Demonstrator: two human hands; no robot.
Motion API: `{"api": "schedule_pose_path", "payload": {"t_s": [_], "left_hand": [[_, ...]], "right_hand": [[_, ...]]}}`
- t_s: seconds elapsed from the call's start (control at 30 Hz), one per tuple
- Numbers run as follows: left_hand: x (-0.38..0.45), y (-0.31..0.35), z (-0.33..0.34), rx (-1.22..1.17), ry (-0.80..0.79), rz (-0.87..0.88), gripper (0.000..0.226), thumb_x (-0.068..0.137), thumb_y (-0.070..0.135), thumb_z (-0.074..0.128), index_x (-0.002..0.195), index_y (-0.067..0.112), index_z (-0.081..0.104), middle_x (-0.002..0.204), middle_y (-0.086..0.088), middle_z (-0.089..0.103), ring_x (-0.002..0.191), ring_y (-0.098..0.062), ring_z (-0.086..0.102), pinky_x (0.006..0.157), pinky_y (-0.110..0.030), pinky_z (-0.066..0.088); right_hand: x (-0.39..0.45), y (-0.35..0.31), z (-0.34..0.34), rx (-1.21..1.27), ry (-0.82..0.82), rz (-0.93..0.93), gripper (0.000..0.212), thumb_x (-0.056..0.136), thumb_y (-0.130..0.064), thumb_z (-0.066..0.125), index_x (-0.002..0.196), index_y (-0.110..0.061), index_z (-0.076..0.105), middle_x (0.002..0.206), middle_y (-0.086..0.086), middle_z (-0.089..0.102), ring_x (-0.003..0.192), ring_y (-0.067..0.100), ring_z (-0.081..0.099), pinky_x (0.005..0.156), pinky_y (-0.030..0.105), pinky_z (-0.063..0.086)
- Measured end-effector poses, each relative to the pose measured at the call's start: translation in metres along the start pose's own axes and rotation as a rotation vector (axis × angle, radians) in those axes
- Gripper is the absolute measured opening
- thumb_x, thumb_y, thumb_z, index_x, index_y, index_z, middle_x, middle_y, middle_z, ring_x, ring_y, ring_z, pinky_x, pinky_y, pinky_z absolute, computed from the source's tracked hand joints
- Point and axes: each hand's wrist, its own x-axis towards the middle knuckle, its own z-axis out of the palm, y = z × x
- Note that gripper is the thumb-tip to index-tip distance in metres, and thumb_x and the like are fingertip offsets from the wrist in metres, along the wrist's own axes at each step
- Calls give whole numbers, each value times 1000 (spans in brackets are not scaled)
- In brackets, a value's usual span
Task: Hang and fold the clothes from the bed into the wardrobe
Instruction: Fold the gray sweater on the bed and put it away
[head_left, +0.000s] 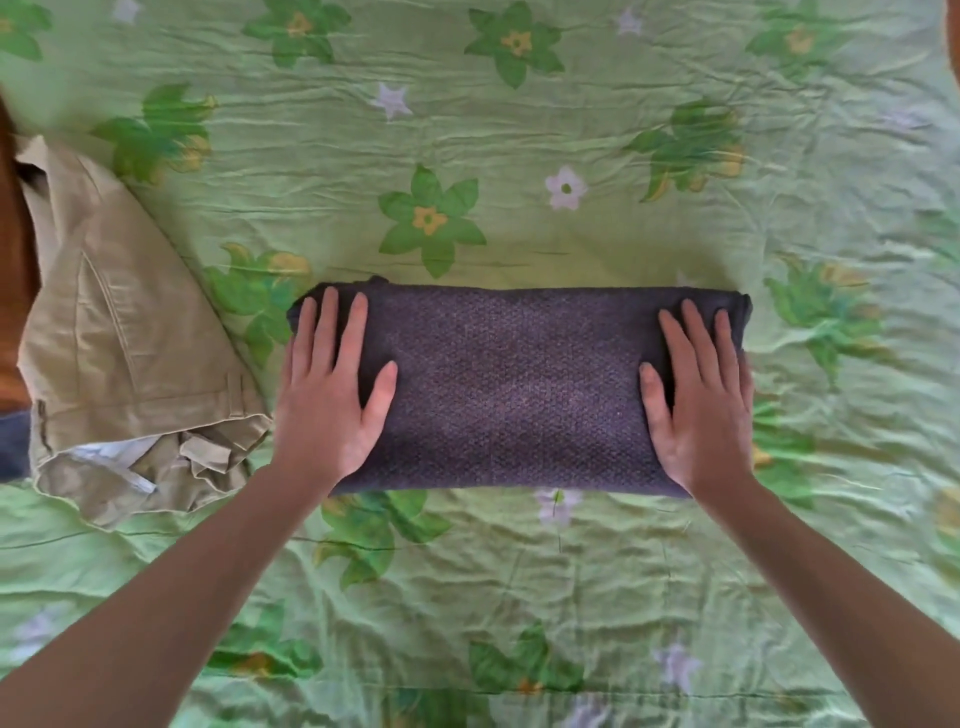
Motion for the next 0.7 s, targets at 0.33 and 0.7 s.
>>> {"api": "schedule_pose_path", "payload": {"t_s": [0.33,0.7], "left_hand": [[-9,126,0,-13,48,300,61,113,43,29,167,17,21,175,-8,14,162,-28,11,131,-51,12],[-12,149,21,9,-47,337,63,112,48,26,167,18,20,175,-7,15,162,-26,10,130,-49,14]], "right_hand": [[-17,-6,-28,638,109,522,62,101,-28,63,154,-27,30,153,2,41,139,20,46,115,44,41],[0,-14,-82,1004,-324,711,32,96,-33,72,126,-26,62,112,-5,76,97,16,75,82,34,55]]}}
